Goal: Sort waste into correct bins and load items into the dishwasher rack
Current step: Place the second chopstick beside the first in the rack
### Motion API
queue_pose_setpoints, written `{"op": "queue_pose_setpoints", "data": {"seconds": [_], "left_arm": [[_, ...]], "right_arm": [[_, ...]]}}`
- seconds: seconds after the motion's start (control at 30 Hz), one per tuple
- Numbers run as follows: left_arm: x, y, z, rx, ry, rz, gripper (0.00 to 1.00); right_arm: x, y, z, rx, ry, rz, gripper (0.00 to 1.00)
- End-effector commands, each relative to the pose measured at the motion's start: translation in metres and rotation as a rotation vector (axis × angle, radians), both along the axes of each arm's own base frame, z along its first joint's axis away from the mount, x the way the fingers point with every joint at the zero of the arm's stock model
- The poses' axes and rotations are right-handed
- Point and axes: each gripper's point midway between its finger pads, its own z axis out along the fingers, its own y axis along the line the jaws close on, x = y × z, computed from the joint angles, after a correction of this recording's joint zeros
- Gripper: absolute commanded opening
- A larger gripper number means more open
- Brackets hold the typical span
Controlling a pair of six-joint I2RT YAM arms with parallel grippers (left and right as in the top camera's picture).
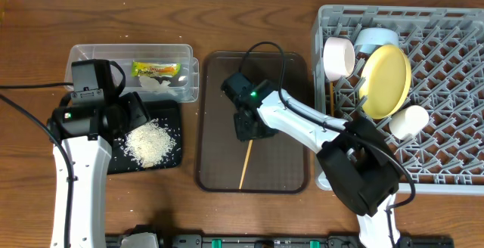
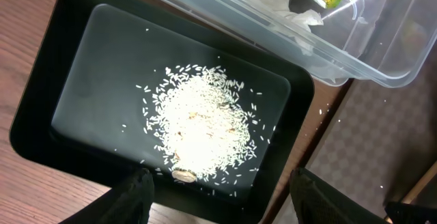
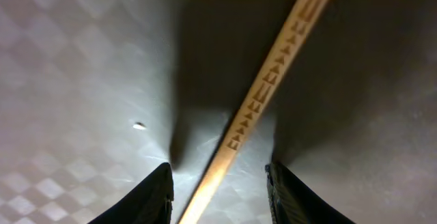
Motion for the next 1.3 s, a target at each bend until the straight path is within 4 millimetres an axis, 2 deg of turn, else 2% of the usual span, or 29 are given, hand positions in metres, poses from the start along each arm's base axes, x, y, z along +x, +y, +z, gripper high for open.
{"op": "queue_pose_setpoints", "data": {"seconds": [0.0, 0.13, 0.33, 0.53, 0.6, 0.7, 0.83, 0.93, 1.07, 1.13, 1.27], "left_arm": [[-0.002, 0.002, -0.001, 0.002, 0.005, 0.012, 0.67], [-0.003, 0.002, -0.001, 0.001, 0.009, 0.011, 0.67], [-0.003, 0.002, -0.002, 0.001, 0.012, 0.012, 0.67], [-0.004, 0.002, -0.002, 0.000, 0.016, 0.012, 0.67], [-0.004, 0.002, -0.002, 0.000, 0.017, 0.012, 0.67], [-0.004, 0.002, -0.002, 0.000, 0.016, 0.012, 0.67], [-0.004, 0.002, -0.002, 0.000, 0.016, 0.012, 0.67], [-0.004, 0.002, -0.002, 0.000, 0.016, 0.011, 0.67], [-0.004, 0.002, -0.002, 0.000, 0.016, 0.012, 0.67], [-0.004, 0.002, -0.002, 0.000, 0.016, 0.012, 0.67], [-0.004, 0.002, -0.002, 0.000, 0.016, 0.012, 0.67]], "right_arm": [[-0.002, -0.001, -0.012, -0.038, 0.011, -0.020, 0.42], [-0.005, -0.001, -0.016, -0.044, 0.022, -0.017, 0.34], [-0.005, -0.001, -0.017, -0.044, 0.023, -0.015, 0.03], [-0.001, -0.004, -0.010, -0.037, 0.026, -0.029, 0.01], [0.004, -0.008, 0.001, -0.032, 0.021, -0.043, 0.01], [0.017, -0.014, 0.029, -0.001, -0.018, -0.028, 0.01], [0.035, -0.027, 0.077, 0.058, -0.106, 0.007, 0.01], [0.044, -0.048, 0.118, 0.088, -0.179, 0.026, 0.01], [0.047, -0.089, 0.155, 0.087, -0.231, 0.013, 0.01], [0.045, -0.119, 0.166, 0.067, -0.229, -0.024, 0.01], [0.041, -0.159, 0.167, 0.024, -0.176, -0.077, 0.01]]}}
